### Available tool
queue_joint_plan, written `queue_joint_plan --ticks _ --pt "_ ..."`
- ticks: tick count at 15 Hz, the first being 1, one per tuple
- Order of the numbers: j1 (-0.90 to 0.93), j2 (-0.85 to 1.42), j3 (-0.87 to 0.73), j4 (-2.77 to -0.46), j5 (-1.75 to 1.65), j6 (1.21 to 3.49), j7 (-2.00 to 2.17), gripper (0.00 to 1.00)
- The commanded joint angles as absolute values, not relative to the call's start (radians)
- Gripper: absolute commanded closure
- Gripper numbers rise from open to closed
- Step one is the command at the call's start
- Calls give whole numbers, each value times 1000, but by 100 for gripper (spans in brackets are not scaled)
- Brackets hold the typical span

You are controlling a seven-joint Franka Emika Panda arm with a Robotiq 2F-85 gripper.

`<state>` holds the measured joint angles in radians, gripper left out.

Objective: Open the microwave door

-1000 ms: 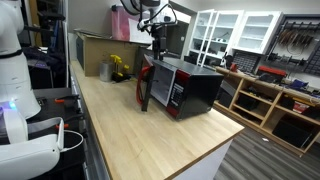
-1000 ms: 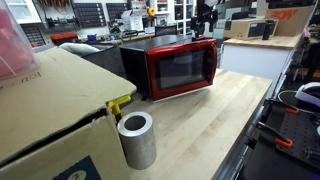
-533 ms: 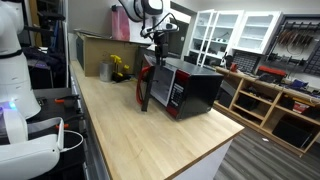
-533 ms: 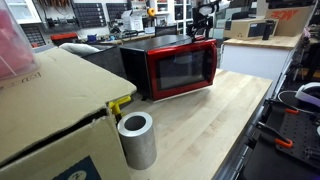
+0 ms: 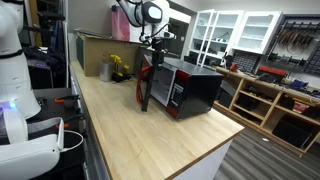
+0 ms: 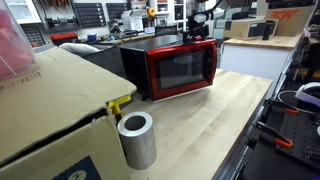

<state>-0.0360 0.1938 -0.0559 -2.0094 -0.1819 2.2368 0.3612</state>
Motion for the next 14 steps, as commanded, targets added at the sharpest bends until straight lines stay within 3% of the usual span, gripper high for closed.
queue_joint_plan --ticks 1,14 --pt "-5 175 -47 -2002 -107 2187 401 0" --pt "56 145 -31 -2019 -9 2013 631 0"
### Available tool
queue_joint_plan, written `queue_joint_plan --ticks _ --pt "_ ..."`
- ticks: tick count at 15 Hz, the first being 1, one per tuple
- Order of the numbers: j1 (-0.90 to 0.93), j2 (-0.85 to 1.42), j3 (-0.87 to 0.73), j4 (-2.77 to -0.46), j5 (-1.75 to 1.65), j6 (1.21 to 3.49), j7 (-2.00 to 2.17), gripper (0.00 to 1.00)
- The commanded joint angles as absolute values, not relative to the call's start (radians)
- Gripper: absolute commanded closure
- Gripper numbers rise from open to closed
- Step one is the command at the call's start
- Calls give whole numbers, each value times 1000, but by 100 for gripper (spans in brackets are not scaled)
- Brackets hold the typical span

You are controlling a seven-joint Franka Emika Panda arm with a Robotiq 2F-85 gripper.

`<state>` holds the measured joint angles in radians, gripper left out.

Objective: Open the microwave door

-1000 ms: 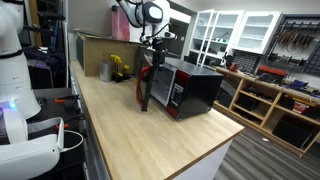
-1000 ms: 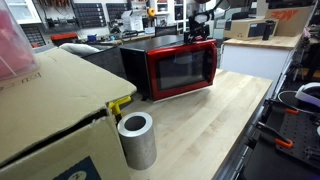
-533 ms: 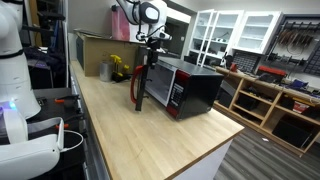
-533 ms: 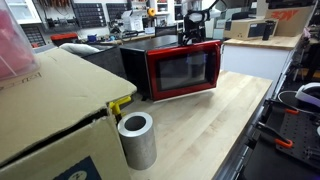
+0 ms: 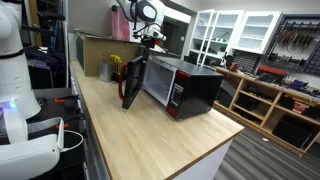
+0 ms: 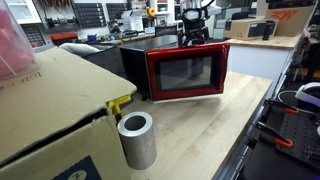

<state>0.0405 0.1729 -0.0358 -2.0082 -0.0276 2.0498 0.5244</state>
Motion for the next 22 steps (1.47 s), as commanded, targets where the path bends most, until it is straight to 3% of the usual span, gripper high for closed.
queue_joint_plan --ticks 1,22 --pt "62 143 -29 -2022 -11 2015 667 0" --pt "150 50 95 -2159 48 2061 1192 0"
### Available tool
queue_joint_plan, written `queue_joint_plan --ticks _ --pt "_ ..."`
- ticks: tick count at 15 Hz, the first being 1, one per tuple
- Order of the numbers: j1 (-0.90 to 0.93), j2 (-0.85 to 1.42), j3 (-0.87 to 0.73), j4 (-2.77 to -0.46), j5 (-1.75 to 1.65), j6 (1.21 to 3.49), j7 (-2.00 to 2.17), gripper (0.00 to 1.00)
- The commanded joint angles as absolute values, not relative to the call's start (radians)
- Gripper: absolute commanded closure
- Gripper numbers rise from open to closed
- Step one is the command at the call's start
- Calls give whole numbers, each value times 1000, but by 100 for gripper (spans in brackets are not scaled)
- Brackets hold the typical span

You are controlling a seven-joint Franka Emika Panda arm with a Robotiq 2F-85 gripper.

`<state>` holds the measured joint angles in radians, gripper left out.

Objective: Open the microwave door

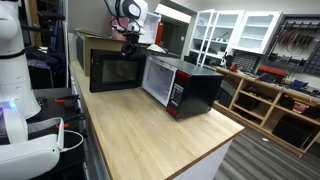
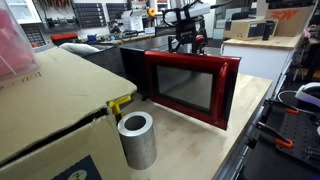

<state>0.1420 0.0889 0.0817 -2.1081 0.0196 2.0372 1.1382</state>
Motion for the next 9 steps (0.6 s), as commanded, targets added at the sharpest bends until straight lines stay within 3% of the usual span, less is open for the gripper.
queue_joint_plan --ticks 1,9 --pt "150 44 100 -2165 47 2064 1209 0" --pt "123 -17 90 -2221 -52 1996 1208 0"
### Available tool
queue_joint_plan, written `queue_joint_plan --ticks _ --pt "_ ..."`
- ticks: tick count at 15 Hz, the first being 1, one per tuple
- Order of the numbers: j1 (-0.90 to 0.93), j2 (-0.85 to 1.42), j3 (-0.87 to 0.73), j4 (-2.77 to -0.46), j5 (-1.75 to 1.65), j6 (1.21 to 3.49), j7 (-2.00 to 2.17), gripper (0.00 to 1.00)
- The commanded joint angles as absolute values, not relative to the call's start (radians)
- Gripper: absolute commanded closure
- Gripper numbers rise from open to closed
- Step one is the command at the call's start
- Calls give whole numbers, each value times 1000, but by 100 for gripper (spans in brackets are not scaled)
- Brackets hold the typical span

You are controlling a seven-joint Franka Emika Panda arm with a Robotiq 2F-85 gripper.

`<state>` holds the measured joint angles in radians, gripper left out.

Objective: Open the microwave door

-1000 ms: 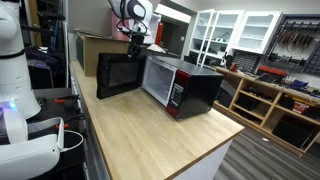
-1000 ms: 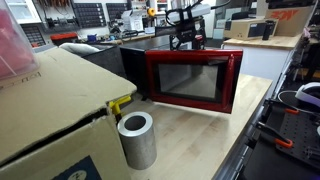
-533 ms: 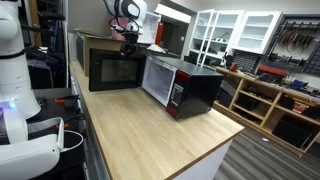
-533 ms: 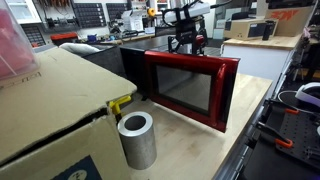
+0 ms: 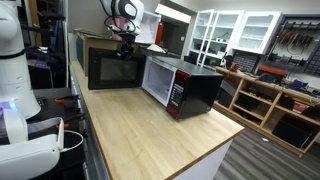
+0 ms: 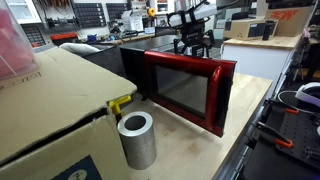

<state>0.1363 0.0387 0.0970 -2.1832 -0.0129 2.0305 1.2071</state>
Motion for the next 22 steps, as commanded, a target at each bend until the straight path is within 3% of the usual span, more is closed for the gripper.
queue_joint_plan --ticks 1,10,22 --pt "117 -25 86 -2225 -61 1986 1196 0" --pt "59 -55 62 -2196 -152 1790 792 0" --pt "-42 -127 -42 -2103 -254 1804 139 0"
